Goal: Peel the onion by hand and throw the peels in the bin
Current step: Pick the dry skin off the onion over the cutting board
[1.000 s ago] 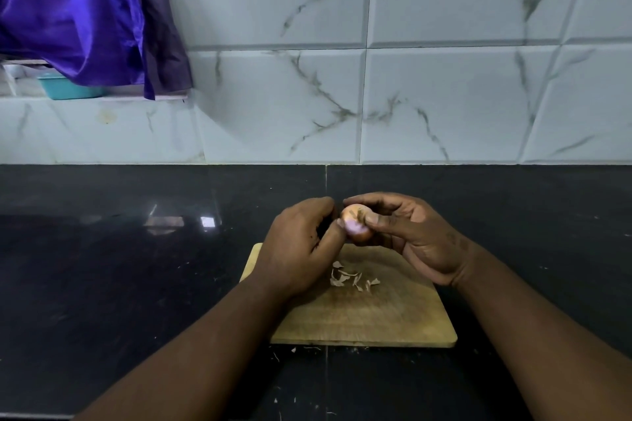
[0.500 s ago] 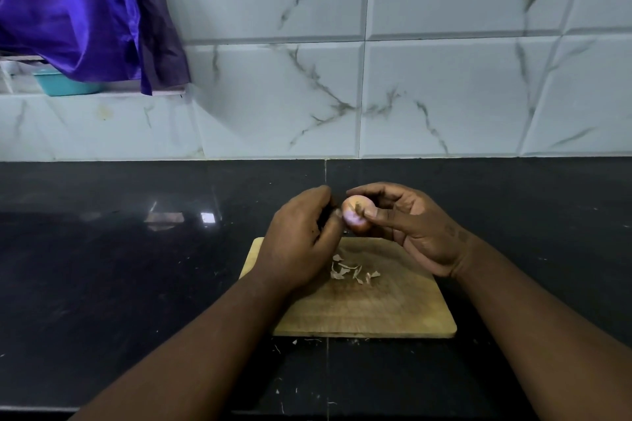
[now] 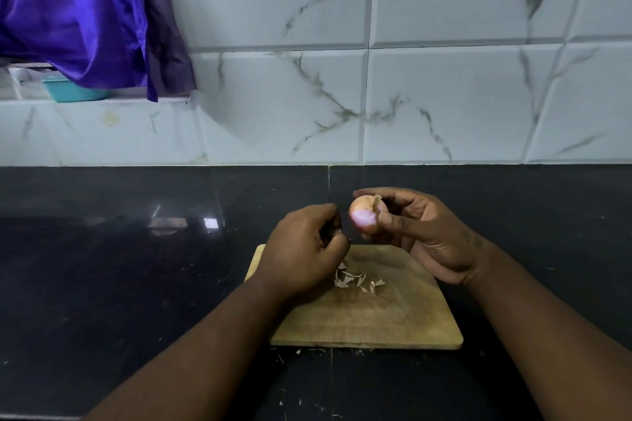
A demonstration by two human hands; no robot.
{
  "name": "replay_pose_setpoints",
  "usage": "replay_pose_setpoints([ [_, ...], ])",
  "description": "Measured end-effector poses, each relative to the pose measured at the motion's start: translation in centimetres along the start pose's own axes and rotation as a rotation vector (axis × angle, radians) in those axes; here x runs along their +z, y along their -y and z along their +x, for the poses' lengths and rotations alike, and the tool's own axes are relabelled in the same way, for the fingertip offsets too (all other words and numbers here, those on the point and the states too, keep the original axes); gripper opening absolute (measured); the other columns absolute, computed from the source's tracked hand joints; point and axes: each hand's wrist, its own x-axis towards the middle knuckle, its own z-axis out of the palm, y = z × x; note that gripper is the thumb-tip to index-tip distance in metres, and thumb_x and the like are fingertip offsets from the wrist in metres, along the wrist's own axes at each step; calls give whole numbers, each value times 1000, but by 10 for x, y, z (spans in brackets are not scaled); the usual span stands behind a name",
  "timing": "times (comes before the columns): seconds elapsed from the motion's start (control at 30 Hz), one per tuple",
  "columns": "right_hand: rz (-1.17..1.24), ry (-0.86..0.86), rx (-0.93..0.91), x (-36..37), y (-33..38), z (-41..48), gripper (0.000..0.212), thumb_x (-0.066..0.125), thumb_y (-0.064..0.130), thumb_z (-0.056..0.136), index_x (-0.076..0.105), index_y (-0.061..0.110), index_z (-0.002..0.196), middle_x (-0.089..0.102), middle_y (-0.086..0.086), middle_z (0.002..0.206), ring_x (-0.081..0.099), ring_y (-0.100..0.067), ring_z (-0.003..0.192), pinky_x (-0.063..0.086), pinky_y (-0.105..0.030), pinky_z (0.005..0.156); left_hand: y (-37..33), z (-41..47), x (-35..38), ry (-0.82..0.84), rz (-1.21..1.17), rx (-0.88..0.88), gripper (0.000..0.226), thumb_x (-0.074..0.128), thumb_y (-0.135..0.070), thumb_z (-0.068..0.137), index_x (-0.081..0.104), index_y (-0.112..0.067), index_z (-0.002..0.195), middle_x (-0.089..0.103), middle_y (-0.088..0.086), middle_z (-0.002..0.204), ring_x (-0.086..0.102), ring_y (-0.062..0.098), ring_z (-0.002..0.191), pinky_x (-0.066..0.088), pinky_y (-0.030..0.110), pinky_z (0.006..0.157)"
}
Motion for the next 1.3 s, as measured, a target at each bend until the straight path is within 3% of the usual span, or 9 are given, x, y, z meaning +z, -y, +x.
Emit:
replay_pose_setpoints([
  [0.2, -63, -18, 36, -1, -5, 3, 36, 68, 5, 84, 69, 5, 121, 76, -17, 114, 74, -26, 98, 63, -32, 82, 0, -2, -4, 1, 64, 33, 32, 47, -46, 89, 61, -22, 74, 59, -3, 67, 57, 14, 64, 46, 39, 58],
  [0.3, -66, -15, 45, -1, -7, 4, 36, 69, 6, 87, 68, 2, 122, 74, -20, 117, 73, -28, 101, 62, -34, 84, 1, -1, -5, -136, 23, 107, 23, 54, -44, 91, 62, -24, 88, 61, -7, 81, 59, 14, 73, 51, 43, 61],
  [0.43, -107, -18, 37, 0, -7, 4, 35, 70, 7, 94, 64, -1, 127, 74, -21, 117, 74, -26, 100, 60, -36, 86, 0, 1, -4, -239, -73, 254, 19, 72, -27, 95, 72, -17, 111, 66, -7, 107, 66, 12, 89, 56, 33, 69],
  [0.53, -124, -18, 39, 2, -6, 2, 34, 69, 10, 91, 67, 2, 124, 76, -17, 105, 74, -21, 93, 61, -35, 86, 2, 2, 0, -239, -51, 322, 17, 80, -16, 92, 77, -11, 108, 71, -1, 105, 68, 12, 95, 58, 33, 76],
  [0.67, -125, -20, 30, 4, -6, 2, 37, 69, 9, 90, 65, -1, 125, 76, -17, 103, 75, -22, 94, 61, -36, 87, 2, 2, 1, -264, -50, 338, 17, 73, -24, 94, 77, -11, 106, 72, -2, 103, 67, 9, 93, 59, 29, 75],
  [0.8, -132, 5, 34, 5, -7, 2, 39, 70, 7, 88, 65, -1, 126, 76, -19, 114, 75, -28, 103, 63, -36, 90, 1, 3, 4, -255, -61, 262, 13, 64, -24, 98, 71, -14, 102, 67, -5, 100, 64, 11, 89, 57, 36, 72],
  [0.97, -115, 17, 31, 3, -7, 4, 37, 67, 10, 92, 66, -1, 128, 72, -26, 124, 69, -36, 111, 56, -49, 97, 4, 4, 5, -221, -171, 173, 9, 59, -17, 101, 66, -13, 99, 63, -3, 96, 62, 15, 88, 53, 43, 73],
  [1.17, -170, -39, 45, 6, -4, 3, 36, 65, 18, 94, 68, 1, 125, 74, -22, 113, 70, -28, 97, 60, -35, 75, 3, 3, 4, -155, -202, 220, 11, 73, -13, 97, 73, -14, 108, 65, -6, 105, 65, 14, 96, 57, 38, 77],
  [1.3, -177, -12, 108, 6, -6, 2, 39, 66, 25, 93, 67, 3, 125, 66, -34, 123, 70, -41, 100, 65, -40, 77, 3, 4, 4, -152, -261, 209, 14, 79, -4, 91, 76, -12, 102, 69, -6, 105, 68, 13, 99, 59, 34, 81],
])
